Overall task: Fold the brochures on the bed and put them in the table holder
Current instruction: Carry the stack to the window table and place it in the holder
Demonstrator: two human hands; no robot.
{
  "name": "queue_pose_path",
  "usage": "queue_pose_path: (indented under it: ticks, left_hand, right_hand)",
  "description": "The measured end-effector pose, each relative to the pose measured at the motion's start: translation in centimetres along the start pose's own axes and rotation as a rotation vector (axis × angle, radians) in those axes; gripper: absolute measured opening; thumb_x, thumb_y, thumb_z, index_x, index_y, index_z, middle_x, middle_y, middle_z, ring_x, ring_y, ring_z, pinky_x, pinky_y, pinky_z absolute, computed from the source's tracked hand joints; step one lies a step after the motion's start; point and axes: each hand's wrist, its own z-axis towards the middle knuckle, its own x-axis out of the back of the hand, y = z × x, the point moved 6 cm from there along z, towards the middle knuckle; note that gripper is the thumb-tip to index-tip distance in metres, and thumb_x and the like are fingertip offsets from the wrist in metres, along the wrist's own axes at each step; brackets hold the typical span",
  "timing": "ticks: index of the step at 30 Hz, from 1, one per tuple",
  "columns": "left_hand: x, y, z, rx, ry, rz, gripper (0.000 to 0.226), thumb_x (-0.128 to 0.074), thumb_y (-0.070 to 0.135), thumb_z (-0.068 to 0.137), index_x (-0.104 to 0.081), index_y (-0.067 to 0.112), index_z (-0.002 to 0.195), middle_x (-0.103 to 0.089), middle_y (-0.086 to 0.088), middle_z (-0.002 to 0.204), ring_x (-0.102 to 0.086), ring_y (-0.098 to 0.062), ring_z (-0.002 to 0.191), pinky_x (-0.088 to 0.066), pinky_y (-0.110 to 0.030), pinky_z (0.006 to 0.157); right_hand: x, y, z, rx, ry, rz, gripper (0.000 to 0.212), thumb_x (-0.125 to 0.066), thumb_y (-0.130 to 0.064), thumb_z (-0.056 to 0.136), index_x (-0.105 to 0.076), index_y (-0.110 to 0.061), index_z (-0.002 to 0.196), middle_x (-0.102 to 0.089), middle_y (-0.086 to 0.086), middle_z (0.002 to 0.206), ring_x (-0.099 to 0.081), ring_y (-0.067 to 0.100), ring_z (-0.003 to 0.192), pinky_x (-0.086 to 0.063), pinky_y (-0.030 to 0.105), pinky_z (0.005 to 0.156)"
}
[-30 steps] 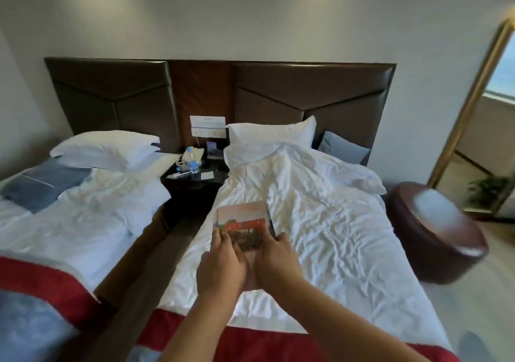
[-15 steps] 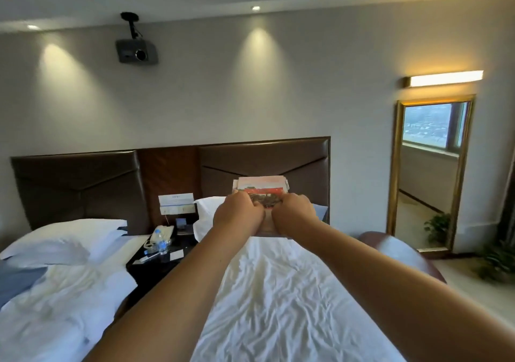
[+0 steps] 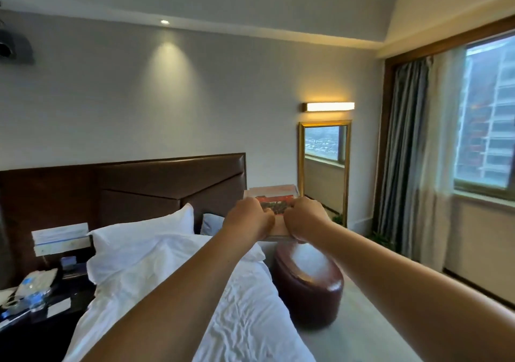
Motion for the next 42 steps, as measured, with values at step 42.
queue_pose_path:
  ticks: [42]
  left_hand:
    - [-24.6, 50.3, -29.7, -1.051, -0.504, -0.407, 0.023, -0.062, 0.036, 0.092, -0.069, 0.015, 0.099, -0.068, -0.005, 0.094, -0.066, -0.022, 0.083, -0.059, -0.036, 0.080]
  right_hand:
    - [28.9, 43.9, -34.0, -0.942, 0.598, -0.071, 0.038, -0.042, -0.019, 0.096, -0.061, -0.012, 0.128, -0.062, 0.015, 0.125, -0.056, 0.025, 0.092, -0.045, 0.024, 0.062]
